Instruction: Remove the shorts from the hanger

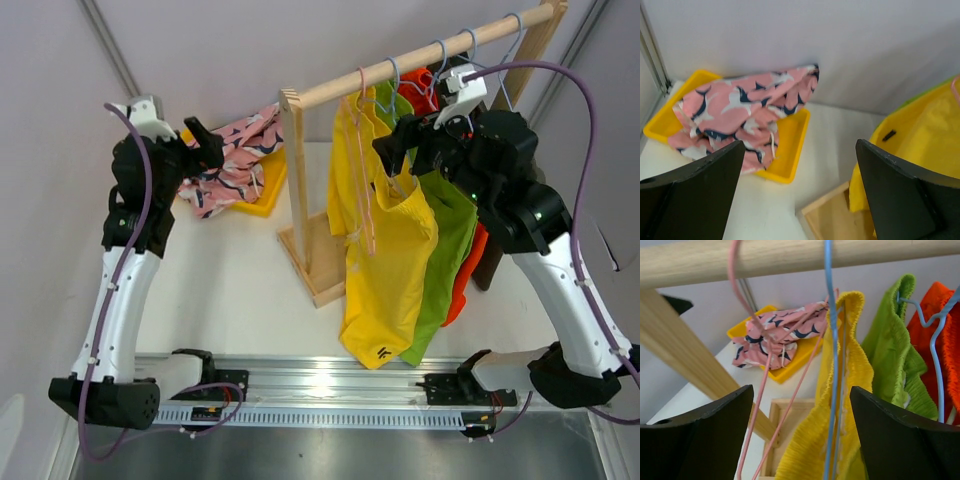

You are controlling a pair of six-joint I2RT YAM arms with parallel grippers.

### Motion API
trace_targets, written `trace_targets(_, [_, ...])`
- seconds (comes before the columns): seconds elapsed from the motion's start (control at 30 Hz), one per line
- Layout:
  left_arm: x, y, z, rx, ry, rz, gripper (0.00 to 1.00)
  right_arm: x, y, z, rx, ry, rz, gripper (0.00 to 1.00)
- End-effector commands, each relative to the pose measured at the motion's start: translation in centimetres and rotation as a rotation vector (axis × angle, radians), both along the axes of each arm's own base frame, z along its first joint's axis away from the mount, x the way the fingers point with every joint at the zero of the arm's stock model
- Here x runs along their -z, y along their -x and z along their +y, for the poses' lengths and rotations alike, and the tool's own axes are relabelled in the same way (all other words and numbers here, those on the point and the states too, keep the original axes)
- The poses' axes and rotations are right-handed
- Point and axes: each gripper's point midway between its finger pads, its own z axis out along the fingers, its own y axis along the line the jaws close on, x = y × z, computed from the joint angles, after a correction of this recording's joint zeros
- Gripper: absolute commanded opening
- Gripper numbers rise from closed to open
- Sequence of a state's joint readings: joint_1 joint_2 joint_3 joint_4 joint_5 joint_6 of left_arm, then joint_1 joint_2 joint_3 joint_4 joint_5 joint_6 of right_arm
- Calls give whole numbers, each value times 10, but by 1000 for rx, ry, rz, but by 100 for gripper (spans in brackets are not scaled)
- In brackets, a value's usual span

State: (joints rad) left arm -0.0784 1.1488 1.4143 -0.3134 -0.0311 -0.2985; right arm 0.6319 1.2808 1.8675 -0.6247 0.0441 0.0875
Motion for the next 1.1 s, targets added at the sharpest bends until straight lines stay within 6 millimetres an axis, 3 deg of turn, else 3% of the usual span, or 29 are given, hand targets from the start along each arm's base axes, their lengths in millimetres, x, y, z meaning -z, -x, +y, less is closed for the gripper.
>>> trace_targets(0.0, [10, 24, -11, 60, 5, -7, 99, -8, -14, -8, 53, 1, -31, 85])
trace_targets(0.2, [35, 42, -12, 78, -13, 21, 99, 7, -31, -2, 59, 0, 2, 73])
trace_targets(0.3, [43, 48, -12, 83, -16, 34, 99, 20, -37, 3, 55, 1, 30, 57])
trace_targets(0.33, [42, 51, -12, 86, -16, 26, 99, 27, -40, 3, 60, 6, 43, 43])
trace_targets(0.37, [45, 53, -12, 89, -16, 31, 99, 30, -40, 3, 60, 6, 51, 36])
trace_targets(0.5, [51, 61, -12, 94, -26, 36, 99, 38, -43, 0, 73, 14, 73, 19])
trace_targets(0.57, [50, 65, -14, 107, -30, 38, 99, 42, -44, -1, 73, 17, 82, 3])
trace_targets(0.67, [45, 76, -23, 164, -26, 22, 99, 40, -44, -4, 86, 13, 77, 0])
trace_targets(0.83, [13, 106, -54, 303, -44, -64, 99, 8, -36, -25, 153, -8, 7, 0])
trace_targets(0.97, [-24, 143, -95, 487, -44, -151, 99, -27, -22, -44, 192, -31, -54, 0])
trace_targets(1.07, [-40, 164, -122, 611, -38, -187, 99, -54, -7, -57, 212, -73, -100, 0])
